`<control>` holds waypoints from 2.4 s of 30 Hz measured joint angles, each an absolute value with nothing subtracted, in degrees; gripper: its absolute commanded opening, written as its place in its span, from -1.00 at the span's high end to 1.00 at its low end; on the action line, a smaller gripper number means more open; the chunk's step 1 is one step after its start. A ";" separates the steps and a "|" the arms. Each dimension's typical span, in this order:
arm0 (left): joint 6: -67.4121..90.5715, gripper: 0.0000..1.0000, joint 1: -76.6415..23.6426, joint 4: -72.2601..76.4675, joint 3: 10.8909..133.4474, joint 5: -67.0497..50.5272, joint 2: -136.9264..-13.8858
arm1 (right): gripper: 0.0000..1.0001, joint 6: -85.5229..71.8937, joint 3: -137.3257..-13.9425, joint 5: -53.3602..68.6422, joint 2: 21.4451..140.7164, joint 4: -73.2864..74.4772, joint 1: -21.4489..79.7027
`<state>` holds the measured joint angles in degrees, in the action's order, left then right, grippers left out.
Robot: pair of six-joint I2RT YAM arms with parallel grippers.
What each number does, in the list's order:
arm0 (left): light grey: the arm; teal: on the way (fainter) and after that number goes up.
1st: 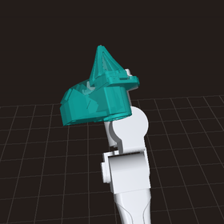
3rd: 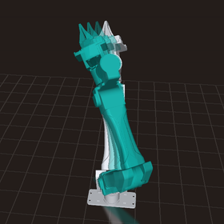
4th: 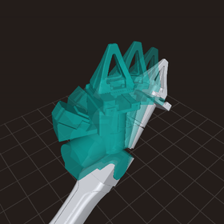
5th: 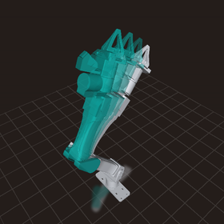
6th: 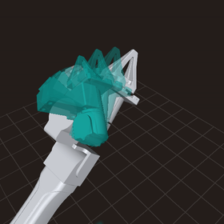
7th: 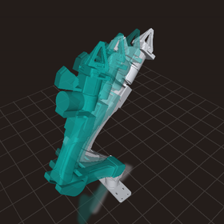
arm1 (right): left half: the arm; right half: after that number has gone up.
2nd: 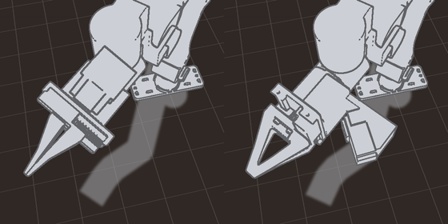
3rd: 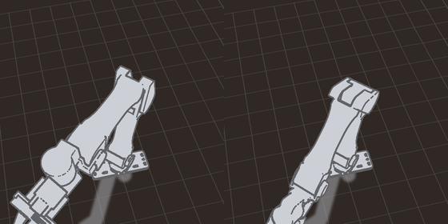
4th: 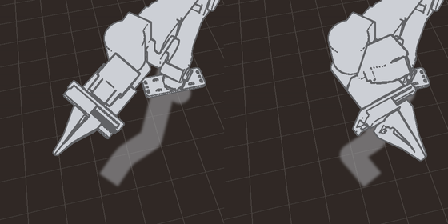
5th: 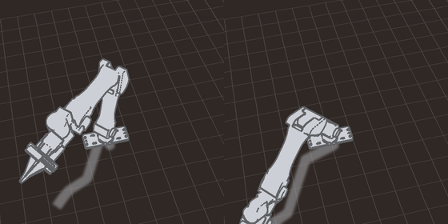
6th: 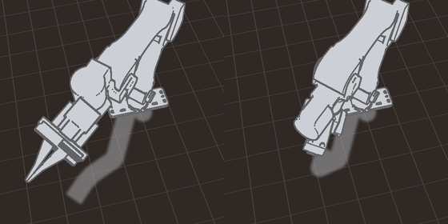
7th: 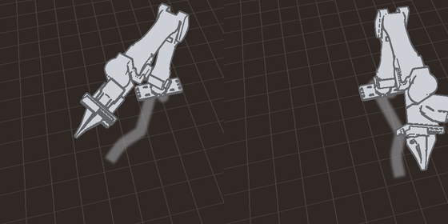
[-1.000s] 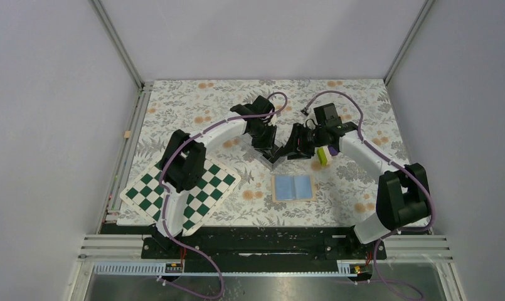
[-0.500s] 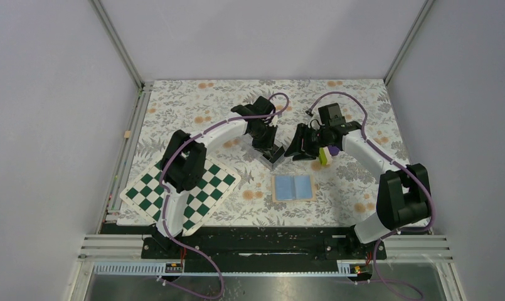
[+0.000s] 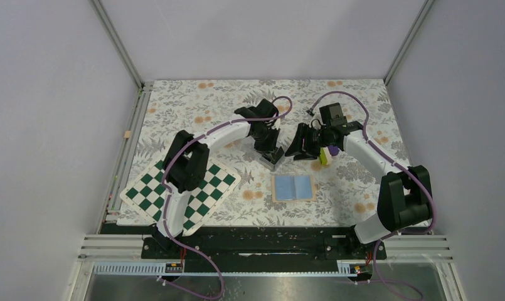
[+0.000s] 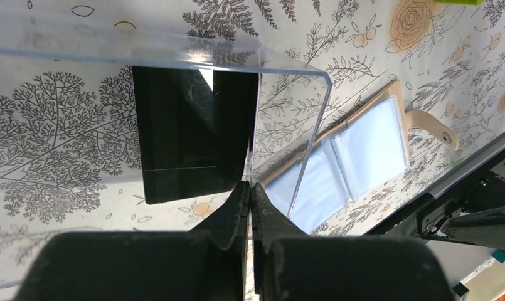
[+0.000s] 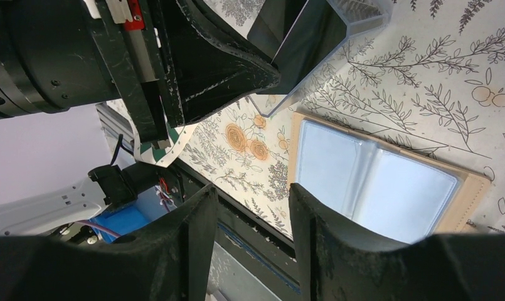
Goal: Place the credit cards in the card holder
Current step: Pick up the credit card from the storage box, then insert the credit card into the card holder.
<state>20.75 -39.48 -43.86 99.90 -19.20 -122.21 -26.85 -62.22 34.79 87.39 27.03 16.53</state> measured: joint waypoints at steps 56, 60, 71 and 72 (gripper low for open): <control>70.65 1.00 -29.78 15.14 46.24 -41.76 -72.66 | -0.07 -65.23 -41.91 56.66 70.81 -20.97 15.68; 71.37 1.00 -29.78 16.45 46.22 -42.11 -72.47 | 0.08 -66.39 -41.95 56.49 72.60 -22.46 17.72; 72.07 1.00 -29.78 17.67 44.16 -43.33 -72.36 | 0.36 -71.94 -42.11 56.42 75.59 -30.81 19.20; 72.10 1.00 -29.78 17.69 44.01 -43.40 -72.34 | 0.41 -72.18 -42.15 56.42 75.64 -31.09 19.22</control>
